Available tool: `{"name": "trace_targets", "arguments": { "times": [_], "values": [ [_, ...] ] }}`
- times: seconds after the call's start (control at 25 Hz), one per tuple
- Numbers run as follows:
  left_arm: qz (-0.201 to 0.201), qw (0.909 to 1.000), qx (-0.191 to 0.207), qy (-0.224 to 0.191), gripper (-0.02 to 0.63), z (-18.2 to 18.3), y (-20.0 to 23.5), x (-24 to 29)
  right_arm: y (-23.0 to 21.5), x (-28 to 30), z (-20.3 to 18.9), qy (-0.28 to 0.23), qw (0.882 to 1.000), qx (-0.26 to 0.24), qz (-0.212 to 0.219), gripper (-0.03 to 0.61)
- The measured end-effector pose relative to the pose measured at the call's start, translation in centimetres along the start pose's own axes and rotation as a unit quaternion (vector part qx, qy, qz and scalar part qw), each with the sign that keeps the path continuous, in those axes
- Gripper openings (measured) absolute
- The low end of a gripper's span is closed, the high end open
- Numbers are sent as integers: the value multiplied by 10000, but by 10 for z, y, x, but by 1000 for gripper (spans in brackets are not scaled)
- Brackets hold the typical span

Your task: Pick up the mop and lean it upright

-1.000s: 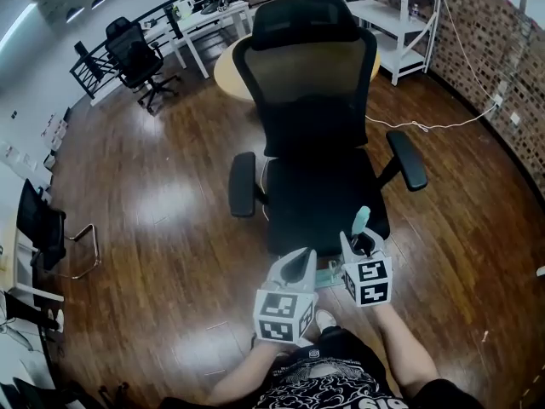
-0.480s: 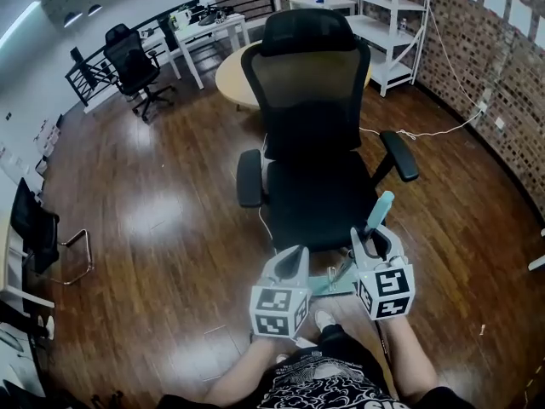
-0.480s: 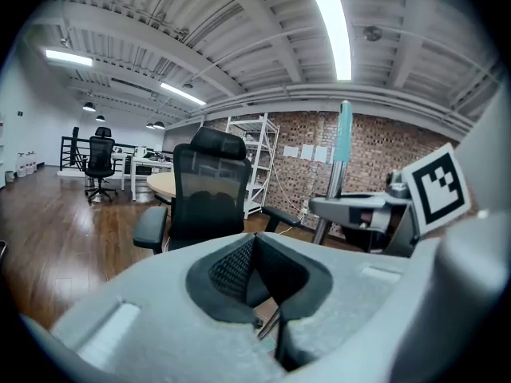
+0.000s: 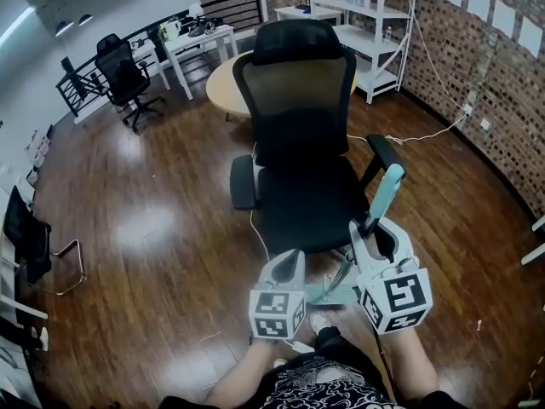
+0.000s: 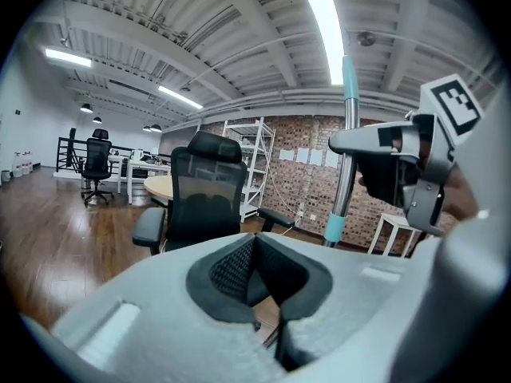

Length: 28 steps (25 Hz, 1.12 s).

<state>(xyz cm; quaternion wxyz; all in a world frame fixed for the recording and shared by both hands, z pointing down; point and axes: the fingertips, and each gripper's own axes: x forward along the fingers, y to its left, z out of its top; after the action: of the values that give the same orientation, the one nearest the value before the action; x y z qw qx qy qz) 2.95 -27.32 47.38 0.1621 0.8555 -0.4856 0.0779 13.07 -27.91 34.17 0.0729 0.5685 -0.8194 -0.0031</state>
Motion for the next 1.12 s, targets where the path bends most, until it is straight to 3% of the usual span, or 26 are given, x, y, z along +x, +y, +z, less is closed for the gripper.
{"name": "trace_targets", "arguments": {
  "times": [0.44, 0.76, 1.12],
  "values": [
    [-115, 9997, -80, -216, 3, 18, -16, 10, -19, -2, 0, -32, 9999, -82, -69, 95],
    [108, 9994, -247, -206, 3, 19, 1, 20, -30, 26, -57, 343, 9993, -108, 80, 95],
    [162, 9997, -142, -68, 3, 20, 0, 36, -39, 50, -122, 880, 9954, -117, 350, 95]
  ]
}}
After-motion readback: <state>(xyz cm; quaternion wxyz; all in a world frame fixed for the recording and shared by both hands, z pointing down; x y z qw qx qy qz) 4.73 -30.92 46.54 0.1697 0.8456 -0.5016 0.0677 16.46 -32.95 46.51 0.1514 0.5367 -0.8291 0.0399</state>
